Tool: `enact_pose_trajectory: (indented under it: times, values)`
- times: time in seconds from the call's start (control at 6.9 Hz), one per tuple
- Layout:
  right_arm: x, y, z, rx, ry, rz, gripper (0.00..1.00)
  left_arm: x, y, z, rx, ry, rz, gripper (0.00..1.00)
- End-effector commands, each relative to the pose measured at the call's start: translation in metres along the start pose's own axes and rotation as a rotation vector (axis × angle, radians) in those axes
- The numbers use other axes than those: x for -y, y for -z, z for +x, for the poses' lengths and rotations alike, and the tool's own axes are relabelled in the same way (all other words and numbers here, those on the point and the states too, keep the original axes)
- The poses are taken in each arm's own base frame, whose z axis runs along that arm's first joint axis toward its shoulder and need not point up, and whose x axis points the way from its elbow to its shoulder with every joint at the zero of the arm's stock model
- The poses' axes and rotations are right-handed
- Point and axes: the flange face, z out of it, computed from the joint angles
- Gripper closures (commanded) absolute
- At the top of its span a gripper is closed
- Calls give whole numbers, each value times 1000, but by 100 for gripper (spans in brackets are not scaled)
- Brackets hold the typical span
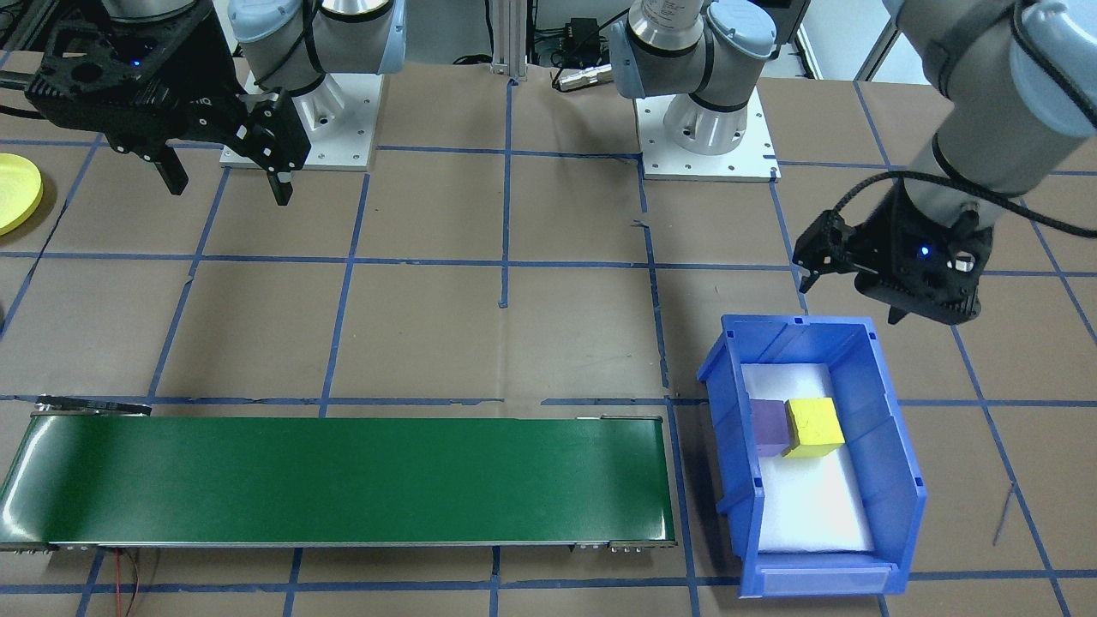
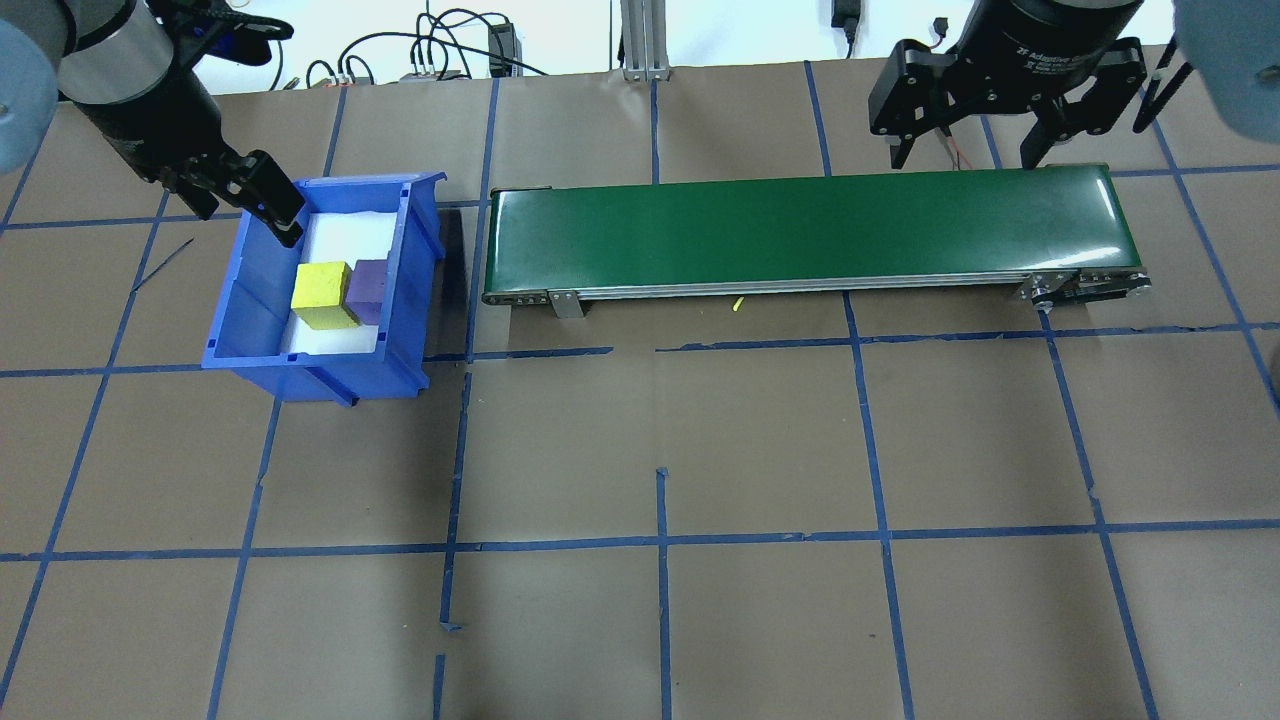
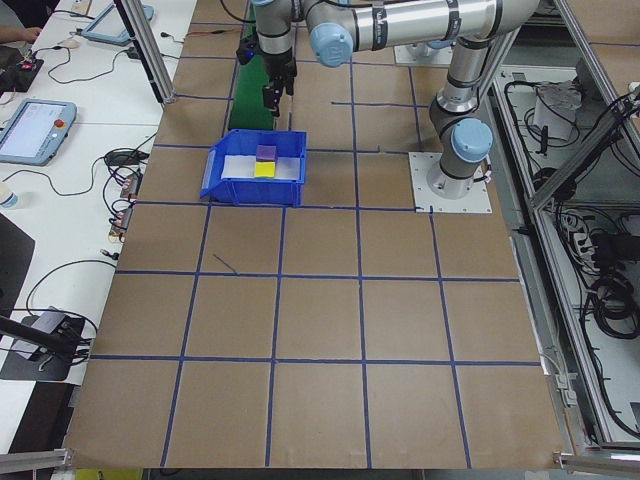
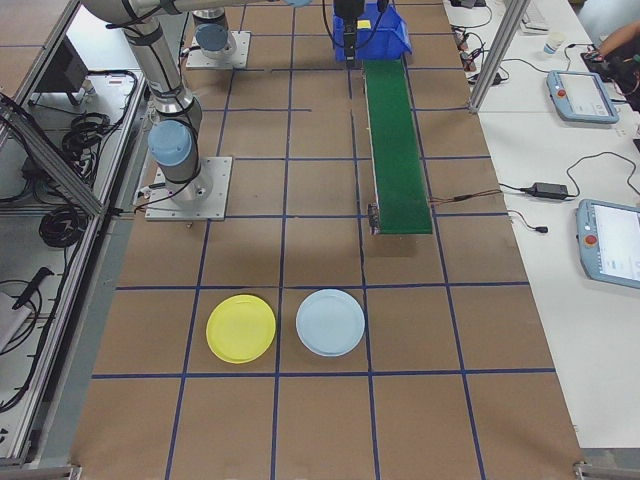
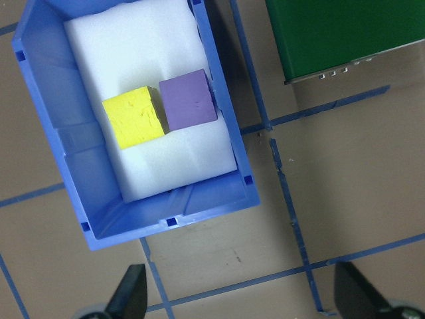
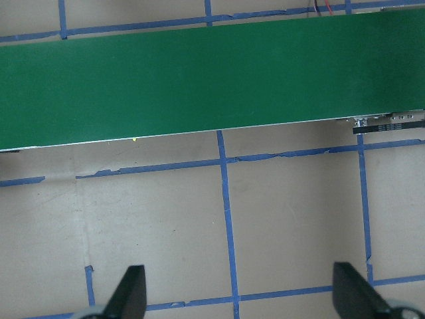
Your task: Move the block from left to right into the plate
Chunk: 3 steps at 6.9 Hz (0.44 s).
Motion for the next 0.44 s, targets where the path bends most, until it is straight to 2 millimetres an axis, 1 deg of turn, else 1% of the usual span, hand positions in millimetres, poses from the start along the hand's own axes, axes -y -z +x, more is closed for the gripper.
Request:
enact_pose_trajectory:
  times: [0.0,0.15,0.29]
  values:
    - [0,0,1,-2,-1,1,0,18,-46,-37,3,-219,-7,0]
    - [0,0,1,-2,-1,1,0,25,-59,-43,11,-343,-2,0]
    - [0,-1,1,-2,-1,0,0,34,-82,-52,18,-430,7,0]
